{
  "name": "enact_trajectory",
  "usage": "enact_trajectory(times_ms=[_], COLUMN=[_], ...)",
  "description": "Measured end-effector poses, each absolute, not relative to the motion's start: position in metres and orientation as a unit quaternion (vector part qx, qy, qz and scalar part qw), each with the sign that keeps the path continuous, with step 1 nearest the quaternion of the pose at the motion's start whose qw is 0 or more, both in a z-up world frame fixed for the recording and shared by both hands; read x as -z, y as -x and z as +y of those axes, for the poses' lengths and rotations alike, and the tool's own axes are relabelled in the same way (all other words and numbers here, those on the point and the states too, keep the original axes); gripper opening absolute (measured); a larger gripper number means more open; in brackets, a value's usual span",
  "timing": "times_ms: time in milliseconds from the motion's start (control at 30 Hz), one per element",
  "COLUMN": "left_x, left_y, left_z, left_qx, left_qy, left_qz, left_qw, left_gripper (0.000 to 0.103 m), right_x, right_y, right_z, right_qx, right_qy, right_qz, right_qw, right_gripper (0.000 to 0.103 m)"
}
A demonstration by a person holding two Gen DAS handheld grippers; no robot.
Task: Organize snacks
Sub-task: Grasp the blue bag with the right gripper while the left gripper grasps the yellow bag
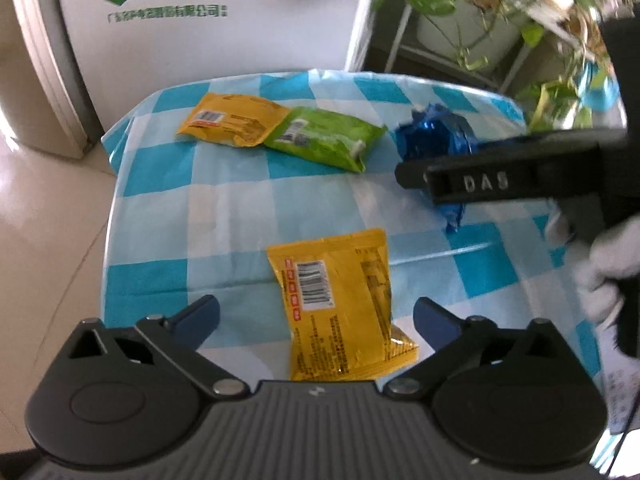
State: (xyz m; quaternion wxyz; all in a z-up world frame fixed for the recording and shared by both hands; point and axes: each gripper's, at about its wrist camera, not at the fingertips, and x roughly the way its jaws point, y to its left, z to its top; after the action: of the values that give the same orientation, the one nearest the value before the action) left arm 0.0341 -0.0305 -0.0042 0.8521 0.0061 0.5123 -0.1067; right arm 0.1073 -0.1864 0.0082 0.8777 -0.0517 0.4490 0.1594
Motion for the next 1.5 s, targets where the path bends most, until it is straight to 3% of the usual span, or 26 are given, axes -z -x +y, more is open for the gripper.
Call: enact_trajectory(times_ms=[167,933,1300,1400,1467,1500], left_x=[0.008,0.01,0.011,0.011,0.009,0.007], left_y=[-0.031,-0.031,-0.034,-0.032,-0.03,-0.03], left_z=[-0.043,-0.045,-0.045,-0.045,-0.047,-0.047], left_qx=[0.095,0.083,0.09,0.093,0.101,0.108], left_qy=[-0.054,-0.047,-0.047,-0.045,-0.048,-0.047], left_qz=[0.511,0.501,0.497,0.49,0.481,0.477], left_qw=[0.852,0.86,0.862,0.866,0.87,0.871], left_gripper=[0.103,0.103,0.103,0.1,0.093,0.083], right_x=[-0.011,-0.024,-0.015,-0.014,-0.014,-0.014], right_y=[-0.104,-0.047,-0.052,-0.05,-0.049,-0.049], right_z=[-0.186,-0.221,-0.218,-0.219,-0.219,-0.219], right_qx=[-0.148,-0.011,-0.016,-0.014,-0.016,-0.017], right_qy=[0.035,-0.033,-0.038,-0.04,-0.038,-0.036], right_qz=[0.462,0.532,0.544,0.547,0.546,0.545], right_qw=[0.874,0.846,0.838,0.836,0.837,0.837], right_gripper=[0.079,0.079,0.09,0.09,0.09,0.089])
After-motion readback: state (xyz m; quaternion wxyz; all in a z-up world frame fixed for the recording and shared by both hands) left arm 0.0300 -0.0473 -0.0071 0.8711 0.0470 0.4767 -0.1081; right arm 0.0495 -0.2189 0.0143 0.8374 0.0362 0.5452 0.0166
